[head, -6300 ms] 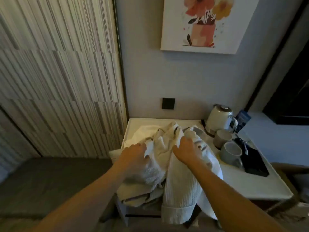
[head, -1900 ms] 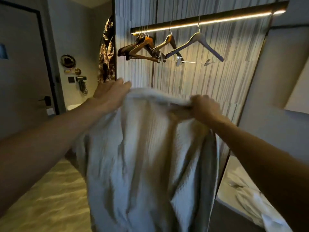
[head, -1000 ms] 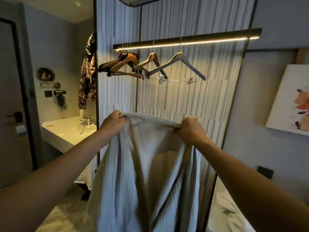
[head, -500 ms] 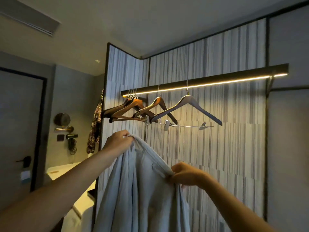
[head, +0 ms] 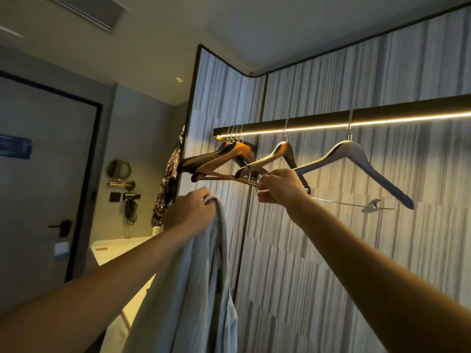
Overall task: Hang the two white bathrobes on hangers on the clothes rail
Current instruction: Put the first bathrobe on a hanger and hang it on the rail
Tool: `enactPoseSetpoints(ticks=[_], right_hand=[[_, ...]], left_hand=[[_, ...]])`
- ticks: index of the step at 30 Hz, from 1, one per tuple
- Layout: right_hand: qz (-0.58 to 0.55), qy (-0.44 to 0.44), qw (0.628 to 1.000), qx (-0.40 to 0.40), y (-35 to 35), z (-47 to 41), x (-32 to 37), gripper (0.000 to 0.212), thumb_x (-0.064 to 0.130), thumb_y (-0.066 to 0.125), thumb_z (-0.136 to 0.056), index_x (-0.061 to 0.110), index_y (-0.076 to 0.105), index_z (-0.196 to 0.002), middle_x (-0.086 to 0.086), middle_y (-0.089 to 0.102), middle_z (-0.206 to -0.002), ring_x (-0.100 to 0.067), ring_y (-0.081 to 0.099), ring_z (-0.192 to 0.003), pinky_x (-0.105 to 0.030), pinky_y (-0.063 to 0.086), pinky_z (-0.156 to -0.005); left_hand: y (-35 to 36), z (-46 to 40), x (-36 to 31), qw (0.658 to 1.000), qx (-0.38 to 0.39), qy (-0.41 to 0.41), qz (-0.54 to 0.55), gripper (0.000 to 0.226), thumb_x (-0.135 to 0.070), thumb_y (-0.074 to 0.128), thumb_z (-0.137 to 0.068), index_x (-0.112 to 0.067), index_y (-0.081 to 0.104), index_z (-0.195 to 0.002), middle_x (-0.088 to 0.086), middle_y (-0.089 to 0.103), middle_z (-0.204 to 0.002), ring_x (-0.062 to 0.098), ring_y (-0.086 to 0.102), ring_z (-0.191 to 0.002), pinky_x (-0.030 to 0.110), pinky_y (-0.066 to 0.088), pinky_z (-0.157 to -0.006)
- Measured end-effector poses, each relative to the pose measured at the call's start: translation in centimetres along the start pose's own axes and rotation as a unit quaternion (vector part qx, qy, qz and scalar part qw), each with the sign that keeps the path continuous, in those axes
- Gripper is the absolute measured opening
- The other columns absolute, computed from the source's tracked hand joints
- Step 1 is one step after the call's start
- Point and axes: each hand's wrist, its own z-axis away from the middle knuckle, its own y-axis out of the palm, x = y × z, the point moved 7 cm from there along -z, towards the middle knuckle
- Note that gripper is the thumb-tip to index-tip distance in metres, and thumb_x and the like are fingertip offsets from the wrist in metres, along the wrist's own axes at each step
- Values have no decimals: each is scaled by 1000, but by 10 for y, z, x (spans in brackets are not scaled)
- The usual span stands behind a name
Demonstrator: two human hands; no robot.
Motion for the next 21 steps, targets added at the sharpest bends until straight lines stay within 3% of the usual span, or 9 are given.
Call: enactPoseSetpoints(ticks=[3, 7, 11, 14, 16, 18, 21], right_hand=[[-13, 15, 999, -29, 10, -36, 14, 5, 17, 60, -90, 12, 60, -89, -12, 67, -92, -26, 71, -87, -42, 61, -83], [81, 33, 989, -118, 20, -84, 18, 18, 25, 61, -91, 15, 50, -80, -4, 53, -74, -15, 55, -68, -27, 52, -68], [133, 71, 975, -161, 30, -115, 6, 25, 27, 63, -88, 15, 47, -73, -4, 49, -70, -14, 51, -66, -32, 54, -82], [158, 126, 968, -151, 41, -123, -1, 17, 21, 64, -90, 10, 55, -98, -4, 45, -69, -12, 45, -60, -29, 51, -82], [109, 105, 975, -165, 43, -131, -5, 26, 15, 61, -90, 18, 49, -114, 2, 40, -69, -10, 42, -58, -27, 51, -70], [96, 99, 969, -203, 42, -139, -10, 23, 13, 59, -91, 17, 48, -111, 3, 41, -69, -9, 42, -58, -24, 48, -61], [111, 138, 948, -263, 39, -146, -15, 21, 22, 60, -91, 5, 53, -103, -6, 53, -75, -15, 54, -65, -28, 53, -68]], left_hand=[[16, -29, 19, 999, 30, -28, 24, 23, -34, 44, -95, -23, 56, -79, -1, 59, -76, 19, 55, -71, 31, 41, -62], [40, -76, 28, 990, 77, -52, 102, 21, -31, 45, -98, -24, 53, -80, 3, 60, -87, 14, 51, -69, 28, 35, -59], [52, -111, 24, 984, 99, 4, 151, 20, -29, 47, -100, -17, 64, -101, -3, 55, -77, 7, 49, -64, 22, 30, -52], [64, -133, 33, 981, 95, 34, 167, 21, -30, 47, -100, -17, 62, -105, -2, 59, -88, 8, 50, -67, 21, 31, -52], [74, -147, 42, 979, 99, 36, 174, 22, -31, 45, -101, -18, 60, -110, -1, 57, -94, 8, 48, -68, 22, 32, -54], [90, -161, 55, 971, 129, 18, 202, 22, -30, 42, -102, -18, 59, -109, 2, 53, -89, 9, 46, -68, 25, 36, -58], [116, -175, 73, 941, 200, -29, 271, 16, -26, 42, -103, -19, 56, -101, 6, 51, -90, 18, 52, -77, 30, 45, -68]])
